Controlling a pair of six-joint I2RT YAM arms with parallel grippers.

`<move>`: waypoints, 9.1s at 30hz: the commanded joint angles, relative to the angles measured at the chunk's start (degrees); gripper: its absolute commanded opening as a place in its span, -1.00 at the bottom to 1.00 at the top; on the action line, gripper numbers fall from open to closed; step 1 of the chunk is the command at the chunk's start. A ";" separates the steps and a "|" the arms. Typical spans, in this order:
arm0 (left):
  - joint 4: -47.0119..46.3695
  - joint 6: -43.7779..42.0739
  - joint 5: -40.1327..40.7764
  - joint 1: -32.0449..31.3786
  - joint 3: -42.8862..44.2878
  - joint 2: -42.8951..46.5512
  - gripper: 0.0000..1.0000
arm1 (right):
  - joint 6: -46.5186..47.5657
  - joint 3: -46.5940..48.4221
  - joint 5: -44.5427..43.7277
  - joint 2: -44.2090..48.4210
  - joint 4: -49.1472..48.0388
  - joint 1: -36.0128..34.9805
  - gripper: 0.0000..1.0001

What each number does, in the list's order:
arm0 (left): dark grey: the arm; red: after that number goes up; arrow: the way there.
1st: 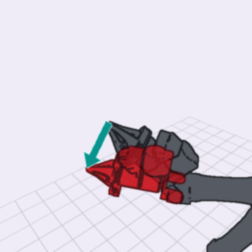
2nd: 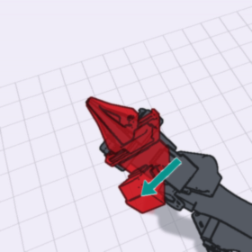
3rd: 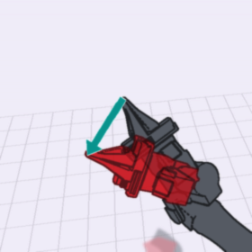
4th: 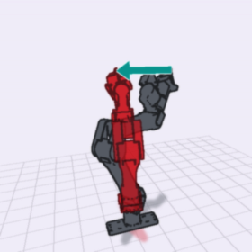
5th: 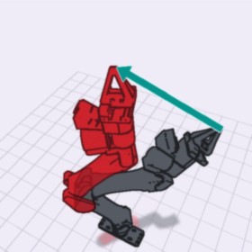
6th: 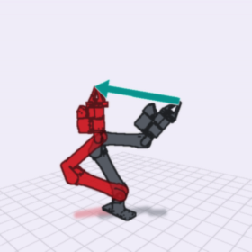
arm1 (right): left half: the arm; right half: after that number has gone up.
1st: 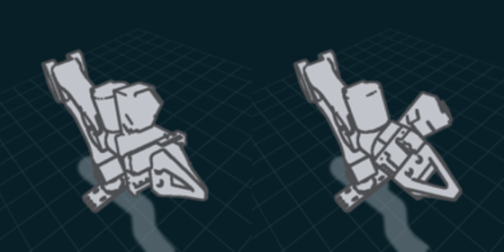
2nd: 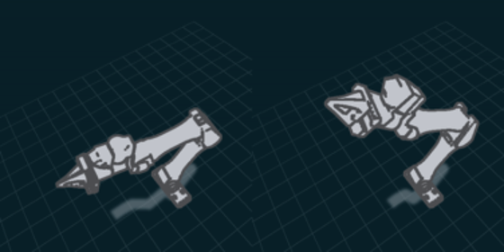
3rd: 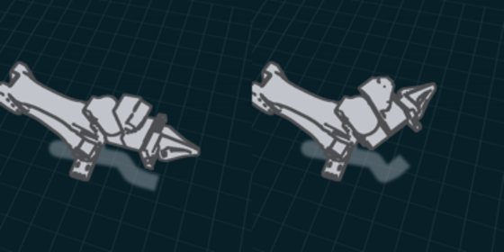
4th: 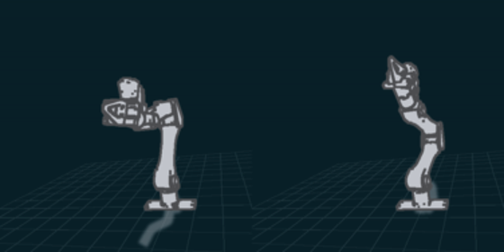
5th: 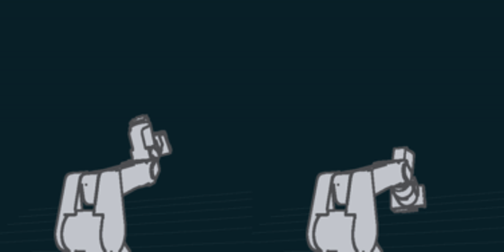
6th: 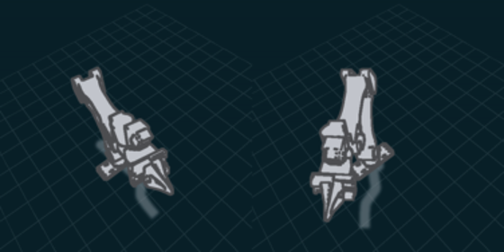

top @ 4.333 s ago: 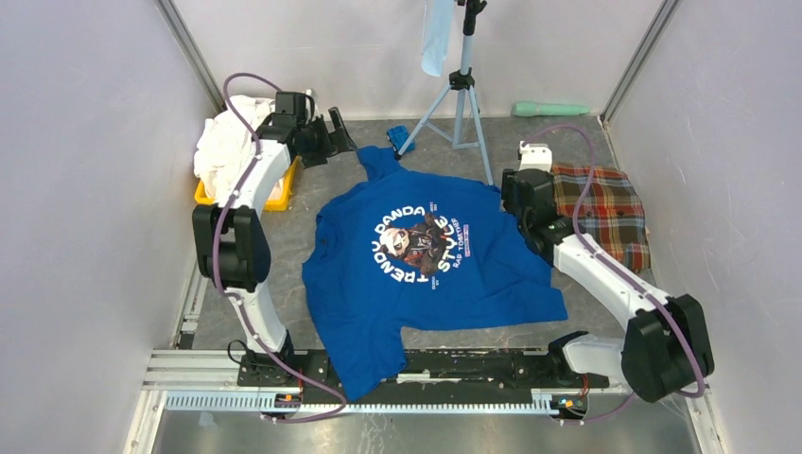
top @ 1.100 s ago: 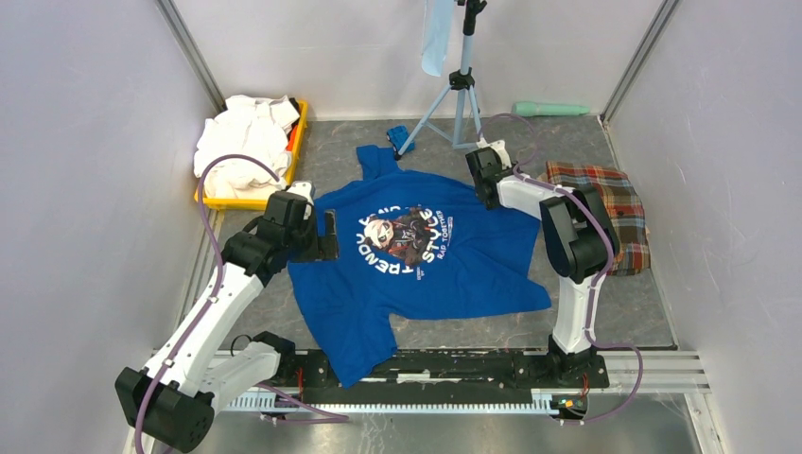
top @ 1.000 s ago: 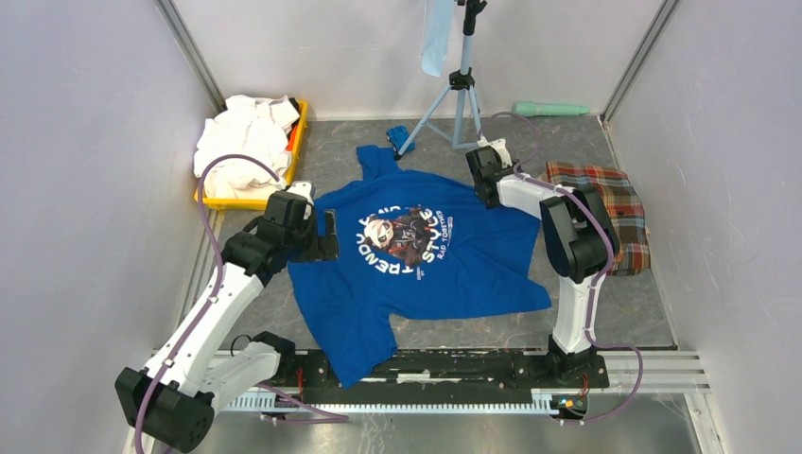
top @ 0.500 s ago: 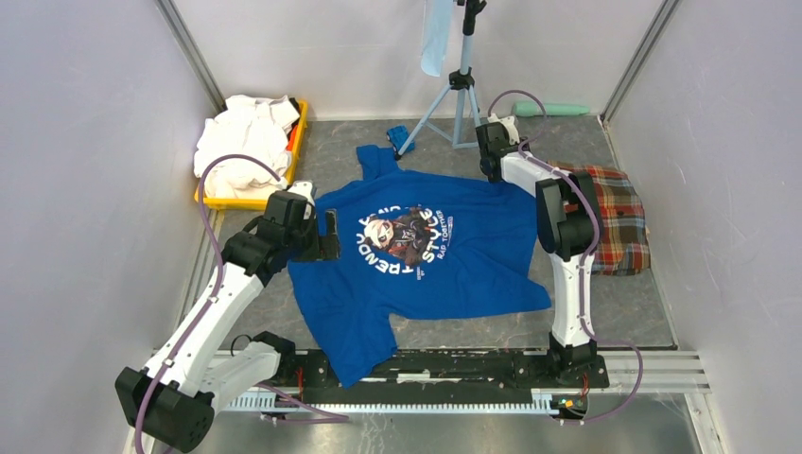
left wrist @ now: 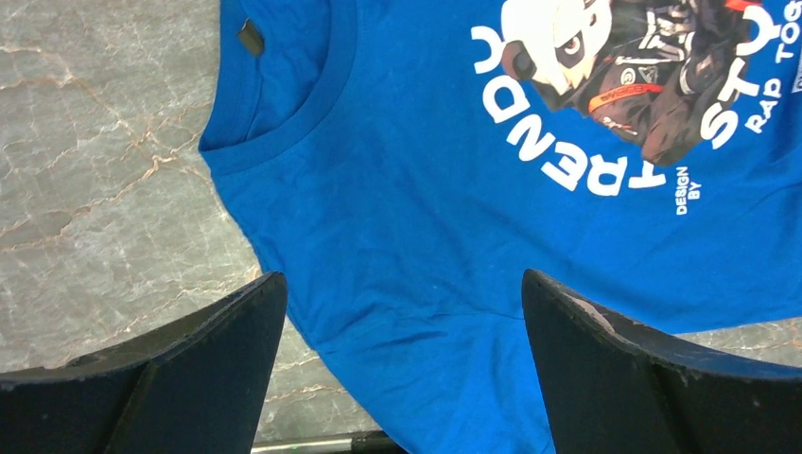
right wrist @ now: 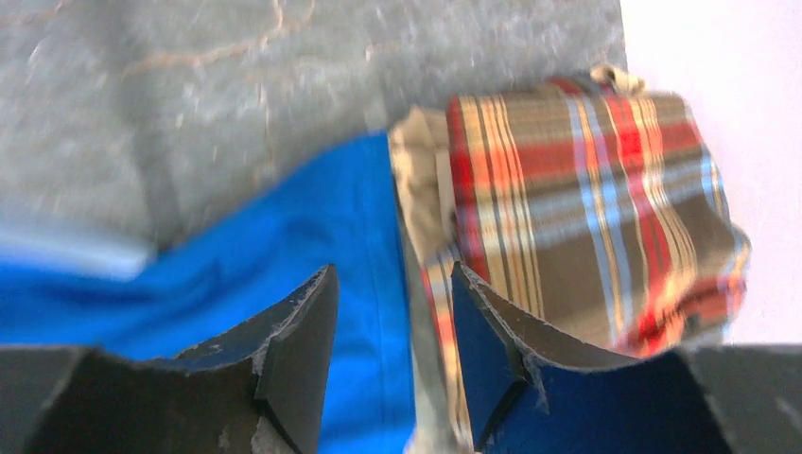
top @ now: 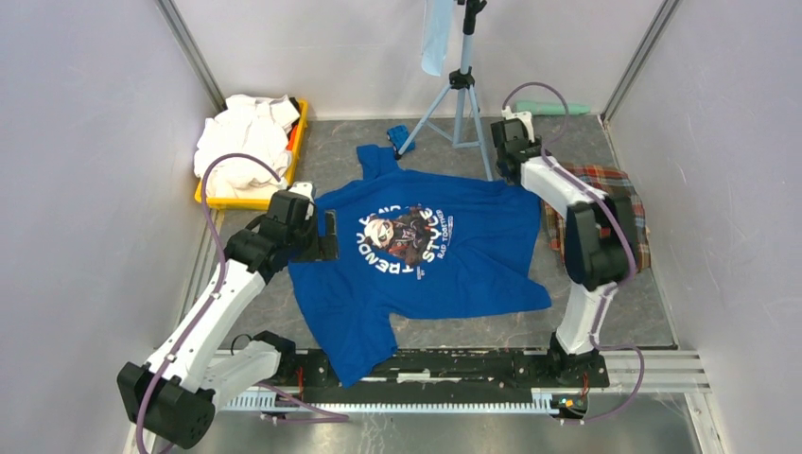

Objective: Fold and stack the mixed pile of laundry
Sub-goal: Flatten out the T-shirt at the center of the board, then fold the T-shirt.

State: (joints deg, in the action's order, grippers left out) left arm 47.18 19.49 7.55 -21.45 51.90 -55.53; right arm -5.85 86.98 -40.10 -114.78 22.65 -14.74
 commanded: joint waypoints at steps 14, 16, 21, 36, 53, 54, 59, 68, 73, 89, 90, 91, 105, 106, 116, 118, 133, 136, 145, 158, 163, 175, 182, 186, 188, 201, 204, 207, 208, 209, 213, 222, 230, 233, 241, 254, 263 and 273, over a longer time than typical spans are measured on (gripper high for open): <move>-2.35 16.64 2.30 -7.55 -4.77 -5.83 0.85 | -18.20 -56.49 27.77 50.74 -15.18 -13.30 0.09; -5.23 17.23 2.12 -7.88 -6.08 -8.42 0.82 | -18.06 -56.18 24.95 48.49 -14.89 -13.12 0.05; -10.20 18.38 2.52 -7.91 -9.20 -9.90 0.77 | -16.88 -53.05 24.41 42.32 -19.87 -9.19 0.01; -17.38 16.42 7.88 -6.20 2.63 -28.12 0.55 | -17.98 -43.75 24.65 24.06 -20.96 -0.72 -0.06; -17.09 11.57 4.06 1.06 20.41 -47.60 0.20 | -15.25 -32.44 25.48 21.77 -12.70 1.29 0.02; -17.62 11.43 3.75 1.61 20.51 -48.48 0.19 | -15.42 -32.27 25.86 20.74 -13.16 1.58 0.01; -19.60 10.25 1.18 3.86 22.57 -53.39 0.17 | -16.06 -30.21 25.76 14.82 -14.43 2.42 -0.01; -20.42 9.29 -1.01 7.88 29.30 -62.29 0.13 | -15.30 -19.85 24.58 2.84 -13.33 4.69 -0.03; -20.09 8.99 -2.19 9.31 33.98 -66.74 0.12 | -13.68 -13.07 24.57 -1.07 -11.04 5.53 -0.02; -8.42 12.70 12.26 4.98 25.61 -40.40 0.99 | -11.90 -18.86 29.34 20.96 -5.26 4.44 0.32; -7.89 13.91 14.50 4.35 22.30 -36.14 0.99 | -12.22 -20.82 30.00 23.15 -4.91 4.22 0.34; -7.98 15.24 15.45 3.86 18.71 -32.62 0.99 | -12.57 -23.31 31.22 26.18 -5.17 3.80 0.35; 10.21 31.82 9.83 -11.52 -4.23 2.54 0.47 | -18.14 -53.48 35.22 53.91 -10.35 -7.91 0.37; 11.37 33.90 9.75 -14.53 -5.15 3.28 0.45 | -18.32 -54.48 35.47 54.77 -10.36 -8.18 0.37; 19.96 55.47 11.52 -41.85 -11.84 -1.20 0.43 | -16.80 -57.76 35.62 58.95 -9.12 -8.32 0.38; 19.76 57.69 11.36 -44.58 -12.49 -3.16 0.39 | -16.50 -57.97 35.59 59.05 -9.03 -8.29 0.38; 7.32 63.63 3.48 -52.85 -23.36 -6.36 0.03 | -15.42 -59.07 34.56 59.58 -8.41 -8.33 0.38; 4.28 64.01 3.44 -53.07 -25.09 -6.55 0.01 | -15.46 -59.37 34.57 59.33 -8.31 -8.31 0.38; -3.43 63.10 4.17 -53.08 -26.89 -10.26 -0.07 | -15.25 -59.29 34.25 59.15 -7.65 -8.35 0.37; -8.41 60.37 4.42 -53.08 -24.13 -15.35 -0.08 | -15.34 -59.67 34.03 57.85 -8.02 -8.36 0.35; -11.24 59.69 3.62 -53.08 -24.62 -18.25 -0.31 | -15.40 -60.16 34.19 57.38 -8.67 -8.29 0.34; -9.97 59.18 3.91 -53.10 -23.14 -17.75 -0.12 | -15.01 -60.52 34.05 57.30 -8.50 -8.29 0.34; 10.60 58.61 9.84 -55.45 -9.38 -15.39 0.26 | -15.18 -60.60 34.10 58.07 -8.41 -8.30 0.34; 10.57 60.10 9.24 -55.59 -10.78 -13.85 0.18 | -14.99 -60.64 34.03 58.04 -8.33 -8.29 0.34; 10.48 61.07 9.00 -55.63 -12.01 -13.27 0.14 | -15.03 -60.69 33.94 58.16 -8.21 -8.30 0.34; 3.36 62.97 5.40 -55.96 -20.99 -11.65 0.12 | -15.20 -61.92 34.13 58.01 -8.91 -8.30 0.34; -0.12 63.72 5.00 -55.96 -23.24 -12.21 0.03 | -15.08 -61.76 34.14 58.13 -8.49 -8.29 0.33; -2.46 64.10 4.88 -55.93 -24.70 -13.88 -0.12 | -14.91 -61.68 33.52 58.77 -7.75 -8.34 0.33; -2.94 64.10 4.90 -55.98 -24.70 -14.31 -0.23 | -14.83 -61.60 33.38 58.99 -7.27 -8.34 0.33; -3.18 64.10 5.05 -55.98 -24.47 -14.43 -0.31 | -14.78 -61.41 33.08 59.22 -6.77 -8.33 0.33; -0.55 62.73 7.20 -55.98 -20.96 -14.02 -0.67 | -15.68 -60.94 31.09 60.58 -4.70 -8.36 0.33; 7.33 59.50 15.54 -55.08 -12.90 -14.37 -0.95 | -27.32 -57.67 16.90 63.51 9.09 -8.29 0.33; 7.16 55.59 18.38 -52.61 -11.29 -13.82 -0.96 | -35.48 -62.41 10.87 68.19 14.15 -8.37 0.30; 7.31 54.71 18.38 -52.11 -11.55 -13.30 -0.96 | -36.76 -63.02 9.97 68.83 15.36 -8.30 0.27; 6.93 54.18 18.29 -50.39 -14.85 -8.56 -0.96 | -36.47 -67.01 12.68 67.57 11.48 -8.32 -0.01; 7.09 53.36 18.00 -49.50 -16.48 -5.89 -0.96 | -35.67 -69.11 12.26 65.78 7.35 -8.36 -0.51; 17.54 52.32 22.15 -49.51 -7.39 -0.82 -0.96 | -33.95 -67.06 13.77 69.45 8.99 -8.29 -1.00; 30.12 50.39 25.99 -49.51 5.50 4.80 -0.96 | -34.40 -62.62 13.77 76.33 16.96 -8.35 -1.00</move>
State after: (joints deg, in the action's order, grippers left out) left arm 70.19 72.58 29.36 -71.31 52.73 -51.42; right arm -40.05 20.88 -25.80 -41.21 35.70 -22.90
